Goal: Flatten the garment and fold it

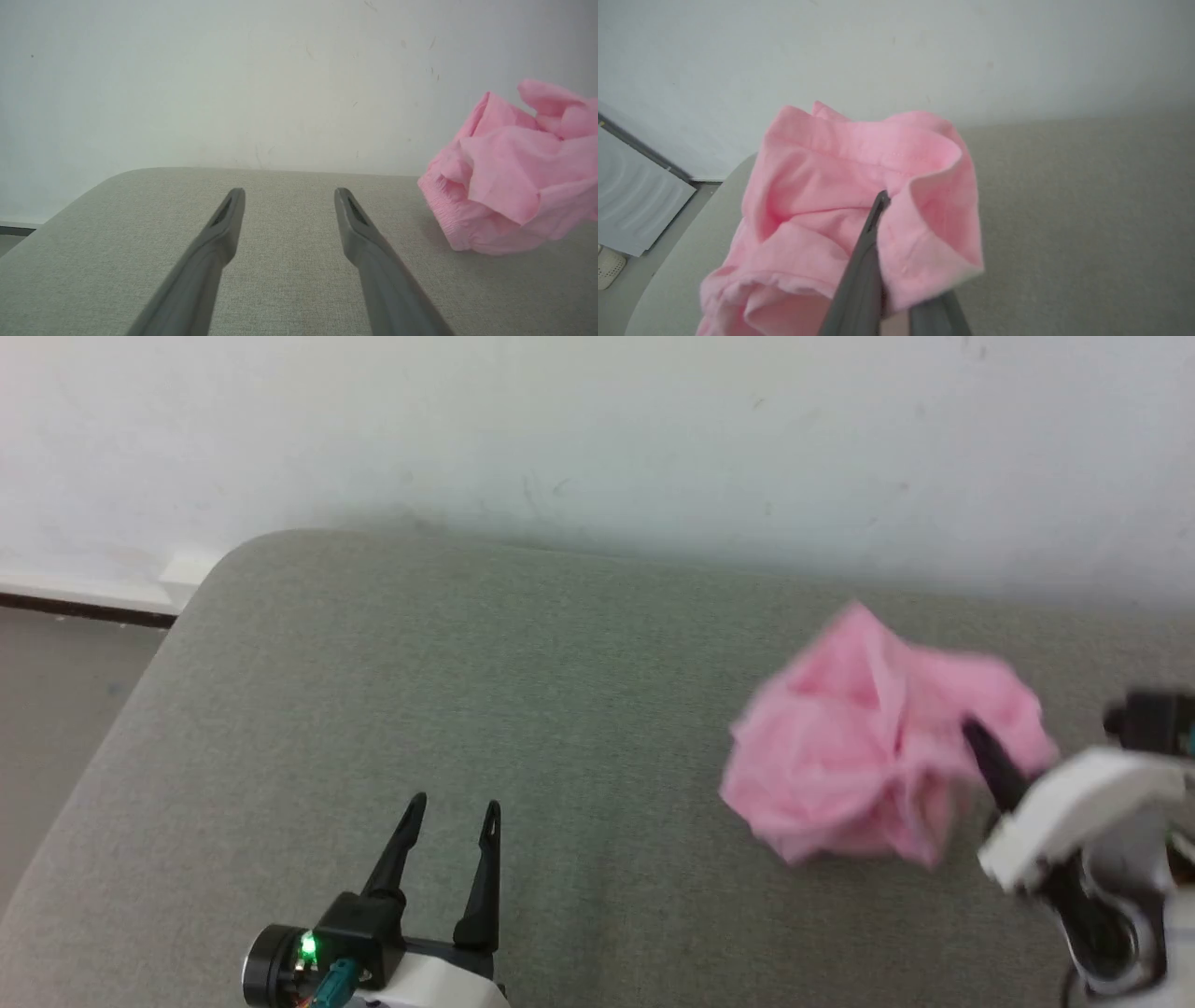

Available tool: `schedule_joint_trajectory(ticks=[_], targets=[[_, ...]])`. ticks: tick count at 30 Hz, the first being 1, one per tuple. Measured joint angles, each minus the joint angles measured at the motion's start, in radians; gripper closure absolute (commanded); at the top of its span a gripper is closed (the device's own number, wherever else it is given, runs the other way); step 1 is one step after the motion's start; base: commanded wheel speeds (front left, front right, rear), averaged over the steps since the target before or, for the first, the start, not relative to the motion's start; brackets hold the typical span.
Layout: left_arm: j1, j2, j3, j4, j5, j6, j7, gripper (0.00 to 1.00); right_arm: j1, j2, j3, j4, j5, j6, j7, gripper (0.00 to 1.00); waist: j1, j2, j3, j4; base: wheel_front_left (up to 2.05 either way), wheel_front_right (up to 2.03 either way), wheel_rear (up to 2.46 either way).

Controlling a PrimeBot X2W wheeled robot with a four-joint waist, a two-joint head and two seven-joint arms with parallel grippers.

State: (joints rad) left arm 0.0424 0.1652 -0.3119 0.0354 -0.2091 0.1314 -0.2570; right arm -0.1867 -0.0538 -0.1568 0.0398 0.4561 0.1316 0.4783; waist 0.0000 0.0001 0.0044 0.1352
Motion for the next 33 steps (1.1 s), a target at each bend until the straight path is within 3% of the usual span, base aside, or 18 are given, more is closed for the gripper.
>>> schedule_joint_trajectory(ticks=[5, 6, 7, 13, 18, 23, 27, 33], targets=[[0.000, -0.001, 0.001, 0.012, 0.016, -0.009, 0.000, 0.00, 0.147, 0.001, -0.139, 0.179, -0.028, 0.000, -0.069, 1.00, 0.0000, 0.0000, 0.002, -0.040, 0.00, 0.00, 0.00], [0.000, -0.001, 0.002, 0.015, 0.017, -0.012, 0.000, 0.00, 0.156, 0.002, -0.159, 0.208, -0.045, 0.000, -0.091, 0.55, 0.0000, 0.0000, 0.004, -0.046, 0.00, 0.00, 0.00], [0.000, -0.001, 0.003, 0.016, 0.017, -0.015, 0.000, 0.00, 0.158, 0.002, -0.177, 0.230, -0.063, 0.000, -0.112, 0.00, -0.0001, 0.0000, 0.005, -0.053, 0.00, 0.00, 0.00], [0.000, -0.006, -0.001, 0.025, 0.021, -0.025, 0.000, 0.00, 0.145, 0.001, -0.218, 0.244, -0.196, 0.000, -0.238, 0.00, 0.0000, 0.0000, 0.008, -0.095, 0.00, 0.00, 0.00], [-0.001, -0.022, -0.025, 0.044, 0.023, -0.052, 0.000, 0.00, 0.145, -0.001, -0.156, 0.117, -0.295, 0.000, -0.363, 0.00, -0.0001, 0.0000, 0.005, -0.128, 0.00, 0.00, 0.00], [-0.010, -0.055, -0.067, 0.091, -0.014, -0.092, 0.017, 0.00, 0.167, 0.004, -0.081, 0.002, -0.296, 0.000, -0.413, 0.00, -0.0001, 0.0000, 0.010, -0.157, 0.00, 0.00, 0.00], [-0.057, -0.083, -0.136, 0.141, -0.055, -0.152, 0.099, 0.00, 0.198, 0.003, -0.068, -0.046, -0.289, 0.000, -0.411, 0.00, 0.0000, 0.0000, 0.025, -0.172, 0.00, 0.00, 0.00], [-0.213, -0.108, -0.232, 0.227, -0.136, -0.195, 0.276, 0.00, 0.203, 0.003, -0.048, -0.087, -0.288, 0.000, -0.408, 0.00, 0.0001, 0.0000, 0.065, -0.204, 0.00, 0.00, 0.00]])
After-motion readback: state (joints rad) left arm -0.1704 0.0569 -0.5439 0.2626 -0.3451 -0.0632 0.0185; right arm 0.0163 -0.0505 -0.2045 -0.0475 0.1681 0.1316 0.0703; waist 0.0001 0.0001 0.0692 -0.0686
